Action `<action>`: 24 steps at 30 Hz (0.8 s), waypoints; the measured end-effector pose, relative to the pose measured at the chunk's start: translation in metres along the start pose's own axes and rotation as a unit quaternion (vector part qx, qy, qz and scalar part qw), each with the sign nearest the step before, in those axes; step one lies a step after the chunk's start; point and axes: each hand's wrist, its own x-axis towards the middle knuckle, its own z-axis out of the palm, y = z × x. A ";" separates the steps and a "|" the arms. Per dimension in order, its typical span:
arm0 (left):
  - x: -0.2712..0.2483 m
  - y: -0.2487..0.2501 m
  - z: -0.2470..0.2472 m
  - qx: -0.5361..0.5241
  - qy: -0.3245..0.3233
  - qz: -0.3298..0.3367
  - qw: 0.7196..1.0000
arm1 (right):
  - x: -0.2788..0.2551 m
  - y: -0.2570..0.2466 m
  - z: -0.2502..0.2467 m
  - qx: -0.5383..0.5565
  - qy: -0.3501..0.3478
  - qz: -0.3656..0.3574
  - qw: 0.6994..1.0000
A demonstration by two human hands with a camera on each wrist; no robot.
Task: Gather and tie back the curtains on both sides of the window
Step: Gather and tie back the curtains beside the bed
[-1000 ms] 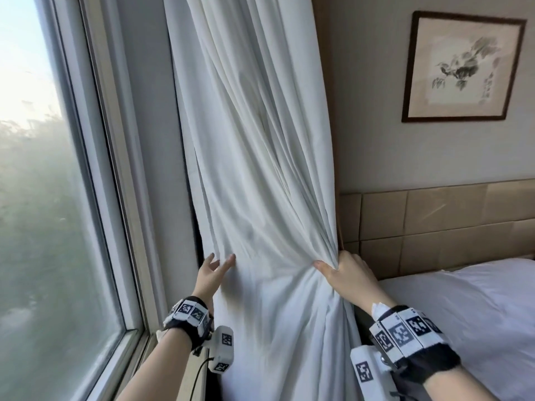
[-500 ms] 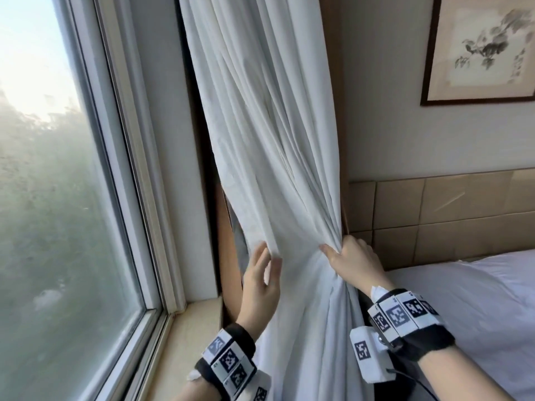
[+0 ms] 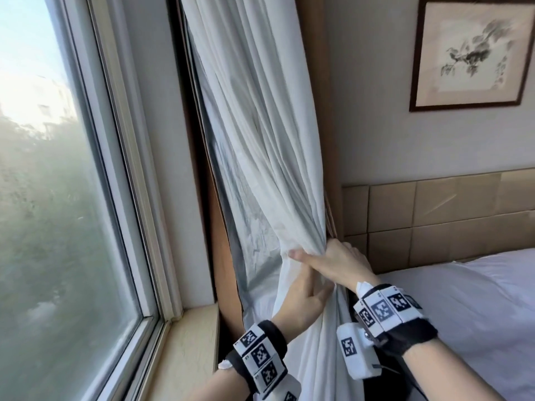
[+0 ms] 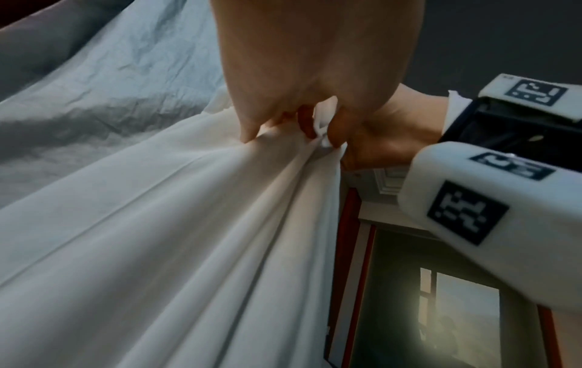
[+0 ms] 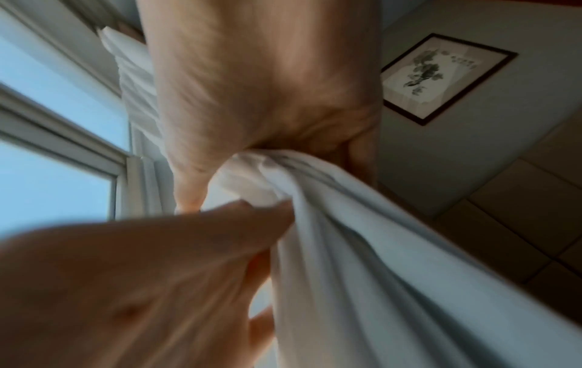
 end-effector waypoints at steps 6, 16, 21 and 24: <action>-0.019 -0.007 -0.042 0.036 0.010 -0.040 0.998 | 0.002 0.003 0.009 -0.041 0.039 0.012 0.998; 0.012 -0.111 -0.152 -0.085 0.276 -0.289 0.913 | 0.001 -0.001 0.021 -0.075 0.061 -0.032 0.995; 0.021 -0.129 -0.146 0.017 0.302 -0.230 0.925 | 0.003 -0.003 0.026 -0.094 0.080 -0.037 0.992; 0.024 -0.134 -0.147 0.094 0.316 -0.257 0.908 | 0.002 -0.003 0.028 -0.098 0.094 -0.049 0.989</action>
